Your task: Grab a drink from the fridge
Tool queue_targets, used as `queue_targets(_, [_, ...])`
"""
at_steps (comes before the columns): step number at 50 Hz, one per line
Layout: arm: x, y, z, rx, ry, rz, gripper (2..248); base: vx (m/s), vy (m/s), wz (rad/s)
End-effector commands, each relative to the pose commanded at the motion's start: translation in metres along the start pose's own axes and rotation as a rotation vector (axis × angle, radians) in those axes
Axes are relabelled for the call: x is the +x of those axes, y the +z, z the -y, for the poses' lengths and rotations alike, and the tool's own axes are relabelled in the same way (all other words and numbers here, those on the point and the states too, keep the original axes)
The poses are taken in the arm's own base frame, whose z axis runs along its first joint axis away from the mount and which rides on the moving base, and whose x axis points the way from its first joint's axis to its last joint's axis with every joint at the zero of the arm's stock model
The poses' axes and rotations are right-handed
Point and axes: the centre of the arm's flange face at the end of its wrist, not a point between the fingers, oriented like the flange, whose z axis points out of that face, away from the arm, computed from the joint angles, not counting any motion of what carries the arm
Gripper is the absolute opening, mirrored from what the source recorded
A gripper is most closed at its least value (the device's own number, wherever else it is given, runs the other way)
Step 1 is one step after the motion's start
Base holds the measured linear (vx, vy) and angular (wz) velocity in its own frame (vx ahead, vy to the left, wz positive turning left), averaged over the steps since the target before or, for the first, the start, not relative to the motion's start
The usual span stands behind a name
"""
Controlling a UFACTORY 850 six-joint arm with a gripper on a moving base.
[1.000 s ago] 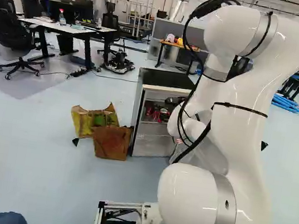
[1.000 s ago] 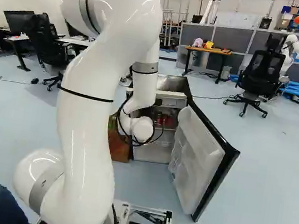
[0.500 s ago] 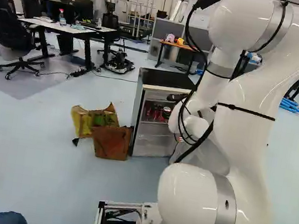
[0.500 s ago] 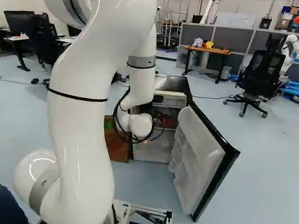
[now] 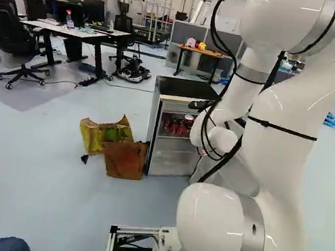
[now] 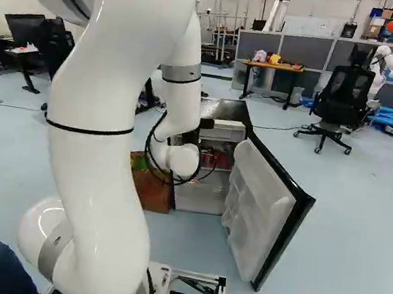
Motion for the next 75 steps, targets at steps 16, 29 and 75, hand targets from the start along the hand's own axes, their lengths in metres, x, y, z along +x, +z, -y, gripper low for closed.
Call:
queue_targets(16, [0.012,-0.011,0.001,-0.008,-0.012,-0.012,92,0.0,0.0,0.0])
queue_targets(29, [0.021,-0.019,0.001,-0.015,-0.023,-0.01,92,0.0,0.0,0.0])
queue_targets(75, [0.053,-0.042,0.001,-0.04,-0.061,-0.002,92,0.0,0.0,0.0])
